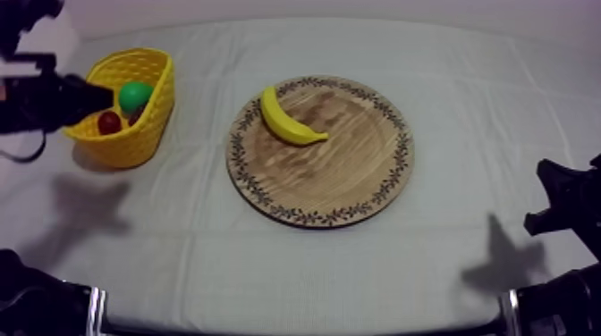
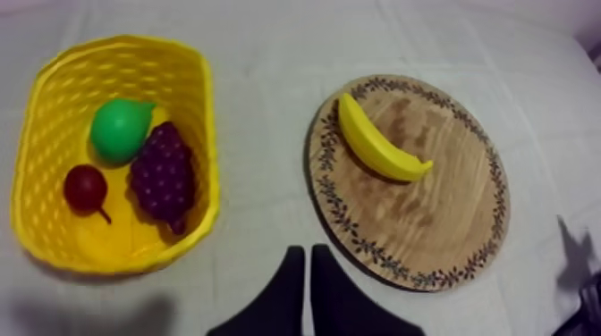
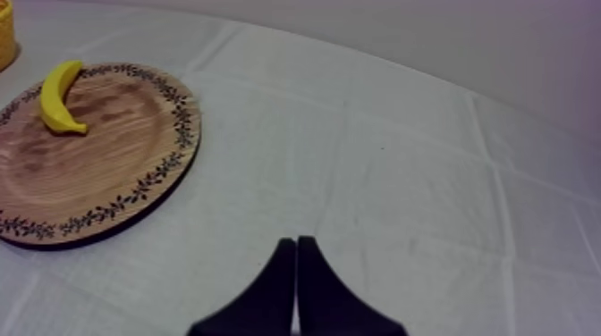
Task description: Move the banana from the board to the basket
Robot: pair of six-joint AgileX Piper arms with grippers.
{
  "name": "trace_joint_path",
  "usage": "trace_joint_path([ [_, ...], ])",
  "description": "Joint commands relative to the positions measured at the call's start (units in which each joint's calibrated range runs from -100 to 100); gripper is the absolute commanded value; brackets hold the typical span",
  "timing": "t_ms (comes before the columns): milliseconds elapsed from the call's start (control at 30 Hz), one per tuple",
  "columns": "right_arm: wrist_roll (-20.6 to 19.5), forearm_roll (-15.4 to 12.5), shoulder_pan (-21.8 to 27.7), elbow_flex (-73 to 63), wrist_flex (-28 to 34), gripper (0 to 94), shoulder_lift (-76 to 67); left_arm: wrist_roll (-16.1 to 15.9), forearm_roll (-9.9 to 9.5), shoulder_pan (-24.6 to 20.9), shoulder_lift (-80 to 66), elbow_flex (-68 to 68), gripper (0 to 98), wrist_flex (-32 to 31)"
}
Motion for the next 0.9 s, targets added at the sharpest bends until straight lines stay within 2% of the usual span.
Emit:
trace_joint_path([
  [0,0.01,-0.02,0.01,0.05,-0.05,0.3,0.00,-0.44,0.02,1.56,11.44,-12.61,0.0,3.91],
  [433,0.01,-0.02,0.01,0.05,-0.05,0.3,0.00,-2.85,1.80,6.33,37.15,-40.98,0.0,19.12],
  [667,0.01,-0.02,0.01,0.05,-0.05,0.3,0.00,-2.03,1.99,8.52,46.46,-52.24,0.0,26.33],
  [867,0.01,-0.02,0.01,0.05,-0.05,0.3,0.00,-0.12,3.25,9.56,51.51,-56.32,0.0,28.51],
])
